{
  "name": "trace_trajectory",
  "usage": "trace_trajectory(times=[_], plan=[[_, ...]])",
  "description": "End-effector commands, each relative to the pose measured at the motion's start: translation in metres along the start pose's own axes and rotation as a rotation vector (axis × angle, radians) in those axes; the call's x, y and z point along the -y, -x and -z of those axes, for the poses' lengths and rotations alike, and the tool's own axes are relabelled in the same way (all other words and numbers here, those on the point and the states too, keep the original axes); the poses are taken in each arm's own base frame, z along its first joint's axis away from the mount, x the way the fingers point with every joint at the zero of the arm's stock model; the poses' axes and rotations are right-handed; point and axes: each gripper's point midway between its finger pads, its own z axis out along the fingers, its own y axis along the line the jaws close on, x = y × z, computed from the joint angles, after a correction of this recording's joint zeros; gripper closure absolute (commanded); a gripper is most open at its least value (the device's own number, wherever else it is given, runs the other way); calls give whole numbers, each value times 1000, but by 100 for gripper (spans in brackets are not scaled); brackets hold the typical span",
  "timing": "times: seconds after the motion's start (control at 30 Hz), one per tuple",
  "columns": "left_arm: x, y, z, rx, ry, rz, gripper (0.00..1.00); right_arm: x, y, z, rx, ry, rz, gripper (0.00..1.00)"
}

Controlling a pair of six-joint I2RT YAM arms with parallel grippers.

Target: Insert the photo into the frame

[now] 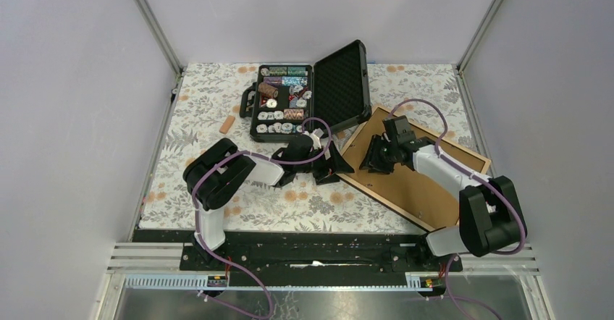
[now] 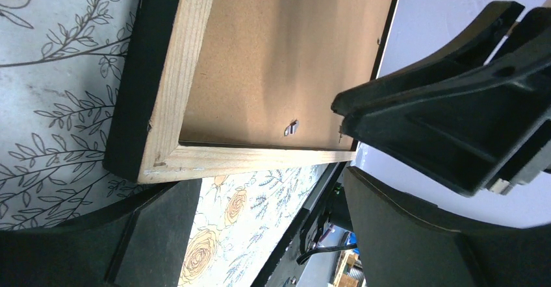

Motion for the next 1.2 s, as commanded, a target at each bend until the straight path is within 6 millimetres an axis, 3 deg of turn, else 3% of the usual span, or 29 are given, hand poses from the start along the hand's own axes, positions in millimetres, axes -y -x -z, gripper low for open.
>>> trace_trajectory(times=[0.0,0.43,0.77,0.93,1.03,1.17], plan=[[-9,4,-2,19,17,-20,14,18,-4,-8,-30,-86,20,57],[-5,5,-2,19,8,-24,14,46,-52,-19,-134,-103,-14,56],[-3,8,-5,17,11,-38,14,37,-89,-15,-237,-14,-76,56],[-4,8,-7,13,14,-37,14,19,-98,-13,-280,78,-125,56],[-4,8,-7,11,15,-39,14,9,-95,-11,-268,109,-109,57],[-3,8,-6,12,16,-41,14,13,-63,-5,-169,13,-31,56]])
